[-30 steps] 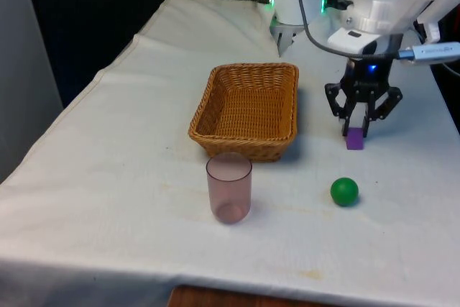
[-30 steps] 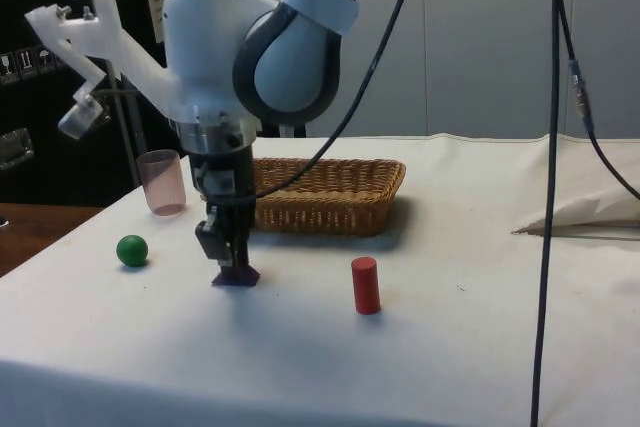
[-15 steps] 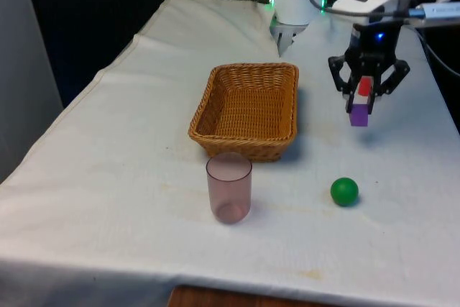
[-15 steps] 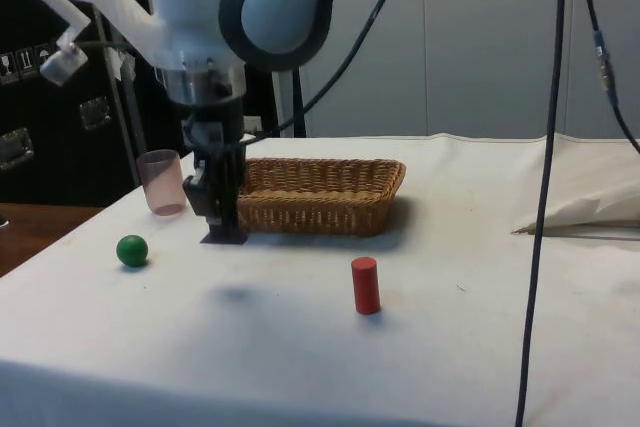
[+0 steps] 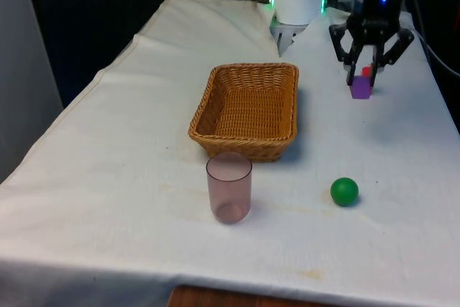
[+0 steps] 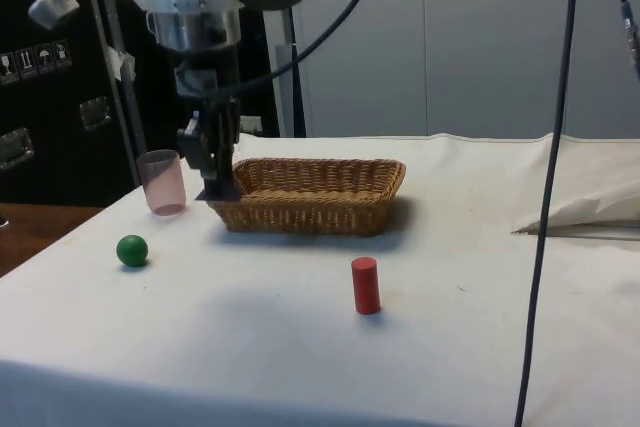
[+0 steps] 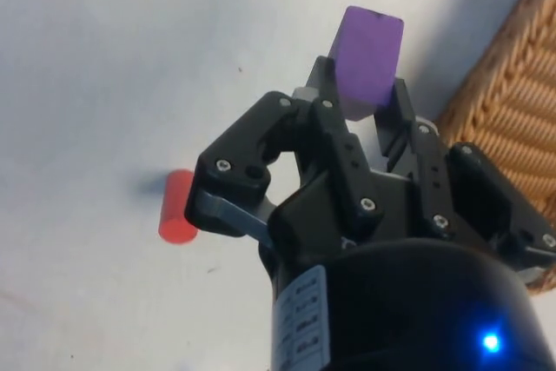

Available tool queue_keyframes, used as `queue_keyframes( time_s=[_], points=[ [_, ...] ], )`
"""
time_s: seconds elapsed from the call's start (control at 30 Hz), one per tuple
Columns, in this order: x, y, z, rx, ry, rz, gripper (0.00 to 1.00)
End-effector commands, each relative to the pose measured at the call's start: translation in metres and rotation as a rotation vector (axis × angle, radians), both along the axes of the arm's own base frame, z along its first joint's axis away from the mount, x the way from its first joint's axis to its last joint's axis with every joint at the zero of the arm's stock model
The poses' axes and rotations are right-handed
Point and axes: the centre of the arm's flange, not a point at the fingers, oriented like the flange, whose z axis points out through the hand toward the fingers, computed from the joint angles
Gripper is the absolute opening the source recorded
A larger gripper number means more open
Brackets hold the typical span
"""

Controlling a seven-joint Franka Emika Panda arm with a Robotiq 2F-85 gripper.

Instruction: Pick up the triangular block and place it into the basket.

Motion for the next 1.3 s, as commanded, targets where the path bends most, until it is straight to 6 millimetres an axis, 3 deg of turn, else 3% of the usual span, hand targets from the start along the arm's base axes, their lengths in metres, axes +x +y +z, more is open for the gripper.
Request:
queue_keyframes(
  time_s=[0.0,0.33,0.67,0.9,1.27],
  points=[
    [-0.002,-0.003,0.006,-0.001,0.000,0.004,0.33],
    [-0.012,-0.028,0.018,-0.006,-0.007,0.010,0.33],
    [-0.023,-0.064,0.017,-0.014,-0.005,0.018,0.33],
    [-0.025,-0.078,0.016,-0.029,0.006,0.016,0.33],
    [-0.030,-0.124,0.009,-0.040,0.014,0.013,0.33]
  ],
)
